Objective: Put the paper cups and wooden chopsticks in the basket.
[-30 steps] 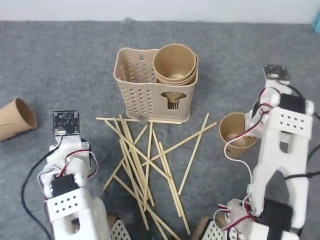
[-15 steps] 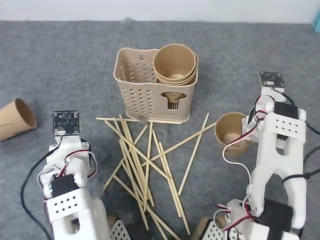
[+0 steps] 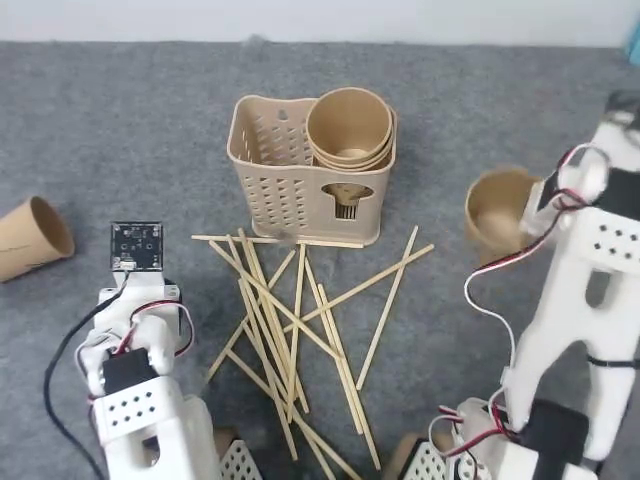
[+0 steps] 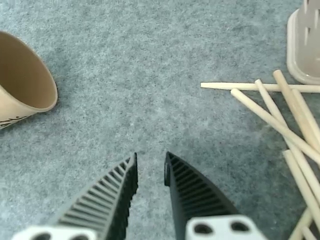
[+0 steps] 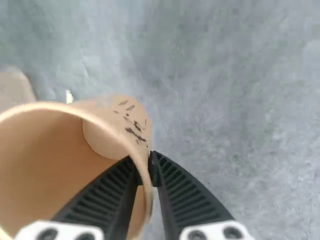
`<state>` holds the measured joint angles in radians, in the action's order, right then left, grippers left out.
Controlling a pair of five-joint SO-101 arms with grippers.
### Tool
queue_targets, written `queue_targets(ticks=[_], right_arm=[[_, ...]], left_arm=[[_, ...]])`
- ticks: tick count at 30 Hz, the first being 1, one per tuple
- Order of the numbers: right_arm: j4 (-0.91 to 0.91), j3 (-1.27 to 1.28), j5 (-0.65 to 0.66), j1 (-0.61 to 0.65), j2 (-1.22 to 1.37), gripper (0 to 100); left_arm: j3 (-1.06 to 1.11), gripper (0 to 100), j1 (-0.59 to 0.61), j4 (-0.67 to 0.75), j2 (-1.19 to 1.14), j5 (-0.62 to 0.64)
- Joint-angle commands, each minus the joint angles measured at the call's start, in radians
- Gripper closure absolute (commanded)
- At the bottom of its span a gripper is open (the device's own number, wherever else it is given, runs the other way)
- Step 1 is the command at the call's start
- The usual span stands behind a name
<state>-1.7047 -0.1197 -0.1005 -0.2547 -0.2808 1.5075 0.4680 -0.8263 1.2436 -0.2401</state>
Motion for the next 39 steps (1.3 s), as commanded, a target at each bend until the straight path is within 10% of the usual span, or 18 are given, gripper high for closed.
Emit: queue_targets(ticks=[1, 17, 39], right_arm=[[-0.047, -0.278, -0.068, 0.051, -0.044, 99.2], [0.206, -0.583, -0.064, 0.564, 0.004, 99.2], [0.111, -0.582, -0.021, 0.582, 0.297, 99.2]], left_arm=[[-0.002, 91, -0.002, 0.023, 0.02, -0.009], [-0.001, 91, -0.003, 0.023, 0.02, -0.009], [-0.001, 91, -0.006, 0.025, 0.02, -0.011]])
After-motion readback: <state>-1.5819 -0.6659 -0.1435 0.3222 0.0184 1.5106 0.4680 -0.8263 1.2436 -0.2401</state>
